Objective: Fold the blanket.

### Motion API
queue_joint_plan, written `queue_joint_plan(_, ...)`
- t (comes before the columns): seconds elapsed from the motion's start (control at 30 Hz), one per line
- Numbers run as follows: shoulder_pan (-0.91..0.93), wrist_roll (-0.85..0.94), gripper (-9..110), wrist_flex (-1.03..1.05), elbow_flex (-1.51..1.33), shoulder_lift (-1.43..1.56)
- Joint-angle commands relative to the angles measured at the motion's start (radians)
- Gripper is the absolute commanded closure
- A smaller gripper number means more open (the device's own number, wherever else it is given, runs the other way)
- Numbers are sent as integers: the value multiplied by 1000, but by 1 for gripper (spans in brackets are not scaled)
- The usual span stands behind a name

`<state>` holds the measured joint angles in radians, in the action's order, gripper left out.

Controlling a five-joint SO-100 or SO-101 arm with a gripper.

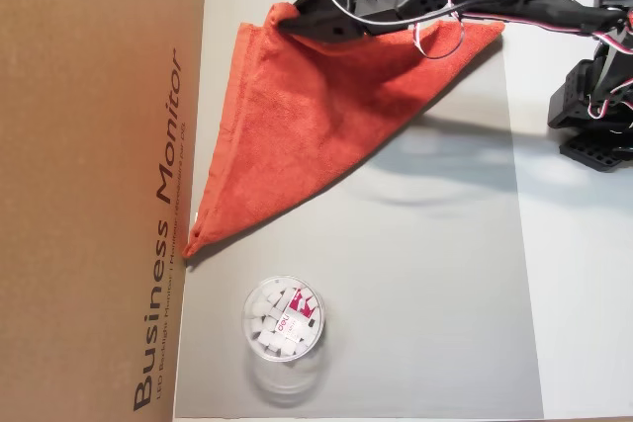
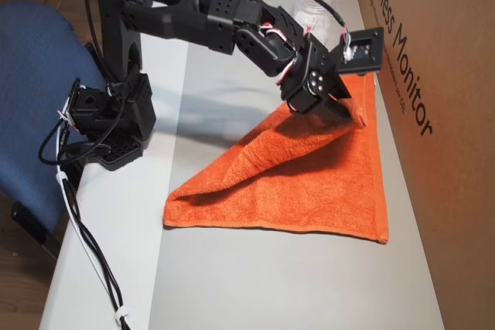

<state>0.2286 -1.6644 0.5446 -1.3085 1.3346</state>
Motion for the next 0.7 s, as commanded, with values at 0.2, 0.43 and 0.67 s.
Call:
queue_joint_plan(0.2,35,-91,102,-20,218,-120)
queue_joint_plan(0.43,64,-123,102,-21,342,-245)
queue_joint_plan(0.67,95,-201,102,-77,428,-374)
